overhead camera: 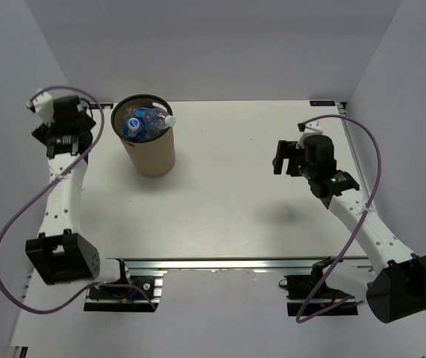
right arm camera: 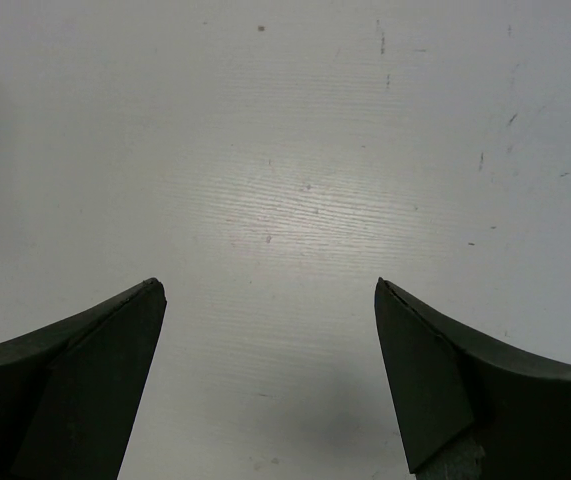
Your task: Put the plastic bottles in the bin
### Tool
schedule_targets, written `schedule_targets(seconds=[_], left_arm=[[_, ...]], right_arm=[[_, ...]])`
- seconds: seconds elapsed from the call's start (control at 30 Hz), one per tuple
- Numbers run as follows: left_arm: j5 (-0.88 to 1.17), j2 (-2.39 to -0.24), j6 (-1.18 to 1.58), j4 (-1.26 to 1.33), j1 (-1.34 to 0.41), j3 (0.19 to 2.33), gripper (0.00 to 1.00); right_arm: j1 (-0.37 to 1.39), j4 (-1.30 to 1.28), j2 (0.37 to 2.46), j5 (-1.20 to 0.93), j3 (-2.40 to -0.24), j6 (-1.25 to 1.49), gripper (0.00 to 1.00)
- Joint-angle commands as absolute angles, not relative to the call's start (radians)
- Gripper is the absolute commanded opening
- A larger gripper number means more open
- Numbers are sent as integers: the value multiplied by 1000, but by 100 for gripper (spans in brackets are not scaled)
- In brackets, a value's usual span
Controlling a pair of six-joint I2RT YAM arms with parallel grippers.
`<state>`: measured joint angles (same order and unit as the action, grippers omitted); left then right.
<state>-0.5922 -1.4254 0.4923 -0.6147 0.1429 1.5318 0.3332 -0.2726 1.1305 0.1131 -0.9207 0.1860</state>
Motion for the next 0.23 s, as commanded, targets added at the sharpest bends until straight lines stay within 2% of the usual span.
schedule_targets(seconds=[0.0,0.1,0.2], left_arm=[[-617,-1197,626,-479,152,1296,98],[-635,-1120,650,-460,152,1172,98],[-684,-1111,652,-480,152,1144,98]], right_arm=[[327,-189,1082,201,-896,229,89],[327,-131,1043,195,-844,226,90],[327,-92,1019,167,-818,226,89]])
